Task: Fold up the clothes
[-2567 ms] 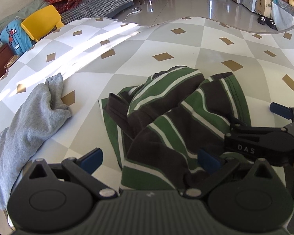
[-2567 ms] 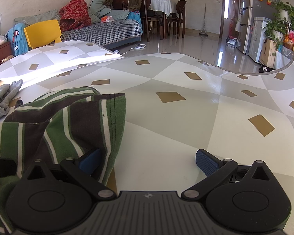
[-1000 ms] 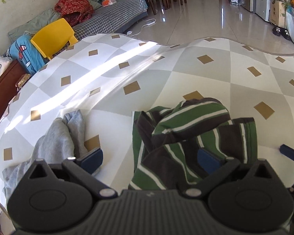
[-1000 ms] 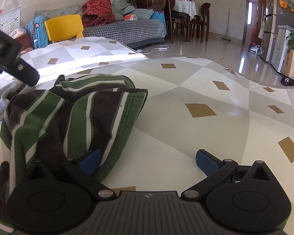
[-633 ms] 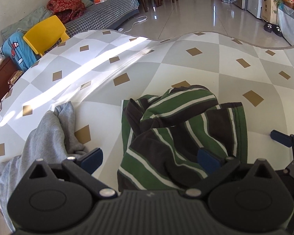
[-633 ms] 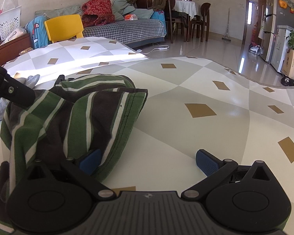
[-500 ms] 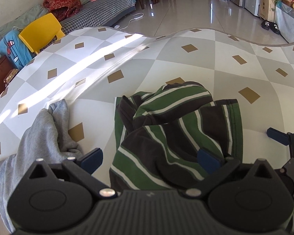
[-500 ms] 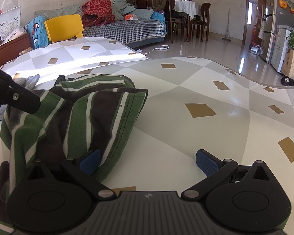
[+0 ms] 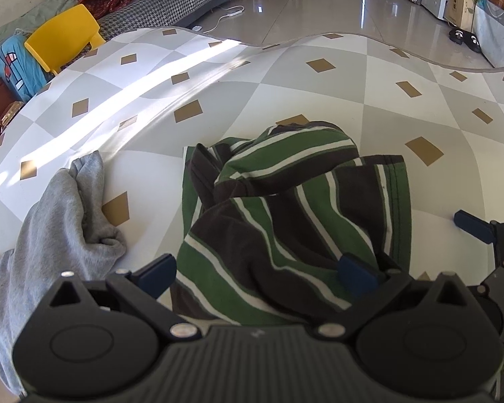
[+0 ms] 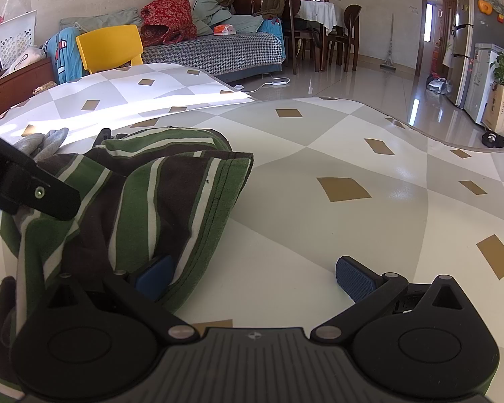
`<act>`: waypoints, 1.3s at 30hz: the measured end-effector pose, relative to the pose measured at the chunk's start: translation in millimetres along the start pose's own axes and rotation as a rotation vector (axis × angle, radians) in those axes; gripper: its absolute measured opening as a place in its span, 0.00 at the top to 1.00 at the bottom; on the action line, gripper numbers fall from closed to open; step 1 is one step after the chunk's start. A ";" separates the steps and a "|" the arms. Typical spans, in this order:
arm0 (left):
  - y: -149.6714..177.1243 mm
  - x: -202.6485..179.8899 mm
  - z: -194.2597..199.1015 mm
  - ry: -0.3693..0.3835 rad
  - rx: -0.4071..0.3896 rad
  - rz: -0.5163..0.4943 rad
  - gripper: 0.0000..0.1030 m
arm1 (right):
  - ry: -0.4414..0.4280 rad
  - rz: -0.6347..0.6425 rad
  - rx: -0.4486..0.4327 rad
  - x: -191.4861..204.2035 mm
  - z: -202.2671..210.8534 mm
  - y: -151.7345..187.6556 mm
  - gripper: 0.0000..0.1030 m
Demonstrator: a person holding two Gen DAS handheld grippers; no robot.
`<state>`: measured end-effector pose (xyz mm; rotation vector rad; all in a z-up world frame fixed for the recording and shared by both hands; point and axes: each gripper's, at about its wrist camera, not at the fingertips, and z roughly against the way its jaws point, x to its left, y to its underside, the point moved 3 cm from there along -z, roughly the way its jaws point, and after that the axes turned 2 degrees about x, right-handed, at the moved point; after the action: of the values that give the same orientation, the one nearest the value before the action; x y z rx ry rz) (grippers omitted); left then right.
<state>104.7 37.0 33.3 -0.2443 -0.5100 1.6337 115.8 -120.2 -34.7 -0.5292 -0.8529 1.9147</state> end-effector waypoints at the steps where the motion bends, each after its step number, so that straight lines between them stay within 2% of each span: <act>1: -0.2 -1.5 -1.0 -0.002 0.002 -0.005 0.00 | 0.000 0.000 0.000 -0.1 -0.1 -0.1 0.00; 30: -1.4 -4.0 -7.7 0.003 0.027 0.018 0.00 | 0.000 0.000 0.000 0.1 0.3 0.1 0.00; 39: 0.5 -10.7 -8.1 -0.004 0.021 -0.018 0.00 | 0.000 0.000 0.000 0.2 0.2 0.1 0.00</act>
<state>109.3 28.0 24.5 -0.2205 -0.4970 1.6218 115.6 -120.1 -34.6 -0.5294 -0.8528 1.9147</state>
